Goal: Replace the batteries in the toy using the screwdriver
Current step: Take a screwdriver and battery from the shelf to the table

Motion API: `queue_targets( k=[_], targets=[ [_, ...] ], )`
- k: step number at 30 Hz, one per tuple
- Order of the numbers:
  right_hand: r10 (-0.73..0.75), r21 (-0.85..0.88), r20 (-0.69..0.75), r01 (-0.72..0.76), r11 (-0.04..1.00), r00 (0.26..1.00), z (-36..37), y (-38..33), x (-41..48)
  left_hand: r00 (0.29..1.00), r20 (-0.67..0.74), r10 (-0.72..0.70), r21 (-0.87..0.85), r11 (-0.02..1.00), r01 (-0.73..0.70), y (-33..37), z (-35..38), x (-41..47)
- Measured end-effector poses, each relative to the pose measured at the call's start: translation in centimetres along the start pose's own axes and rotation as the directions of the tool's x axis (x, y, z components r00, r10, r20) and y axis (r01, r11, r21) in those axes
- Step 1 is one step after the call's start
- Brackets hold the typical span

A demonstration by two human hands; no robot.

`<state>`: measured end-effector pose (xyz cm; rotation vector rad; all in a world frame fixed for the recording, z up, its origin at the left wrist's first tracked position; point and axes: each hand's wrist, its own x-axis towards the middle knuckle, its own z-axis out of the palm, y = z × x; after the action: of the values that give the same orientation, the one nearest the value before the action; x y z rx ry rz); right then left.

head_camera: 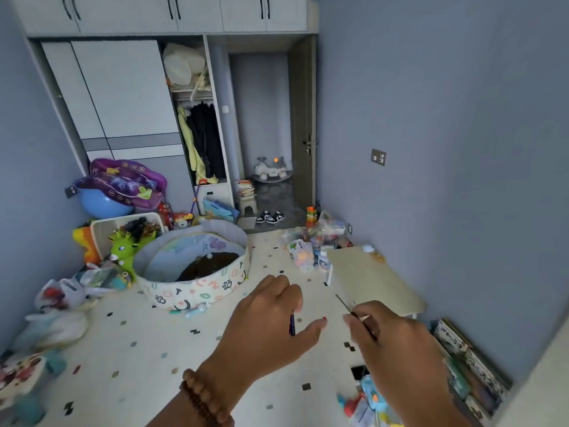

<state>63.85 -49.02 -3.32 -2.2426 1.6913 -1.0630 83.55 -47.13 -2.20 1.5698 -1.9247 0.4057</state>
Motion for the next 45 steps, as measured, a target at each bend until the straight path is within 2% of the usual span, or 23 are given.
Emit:
queue_targets(
  k=[6,11,22,31,37,45],
  targets=[
    [0.000,0.015,0.094,-0.001,1.000,0.996,5.9,-1.0,9.7,0.999,0.027,-0.046,0.022,0.999,0.046,-7.3,4.2,6.9],
    [0.009,-0.016,0.083,-0.008,1.000,0.997,12.5,-1.7,18.4,1.000,0.002,-0.013,-0.009,1.000,0.013,-14.9,9.0,13.1],
    [0.162,-0.072,0.055,-0.158,0.985,0.985,24.3,-4.6,38.3,0.996,0.016,0.091,-0.055,0.994,-0.090,-31.1,18.8,30.2],
    [0.201,-0.088,0.061,-0.195,0.977,0.978,35.3,-1.8,54.3,0.993,0.037,0.114,-0.073,0.991,-0.111,-41.5,29.5,43.0],
    [0.230,-0.014,0.065,-0.230,0.973,0.971,41.5,0.4,65.7,0.995,0.054,0.080,-0.112,0.991,-0.073,-47.4,35.5,52.2],
    [0.297,-0.057,0.080,-0.293,0.954,0.952,48.7,2.6,77.0,0.992,0.061,0.114,-0.168,0.981,-0.102,-54.6,42.8,62.1]
  ],
)
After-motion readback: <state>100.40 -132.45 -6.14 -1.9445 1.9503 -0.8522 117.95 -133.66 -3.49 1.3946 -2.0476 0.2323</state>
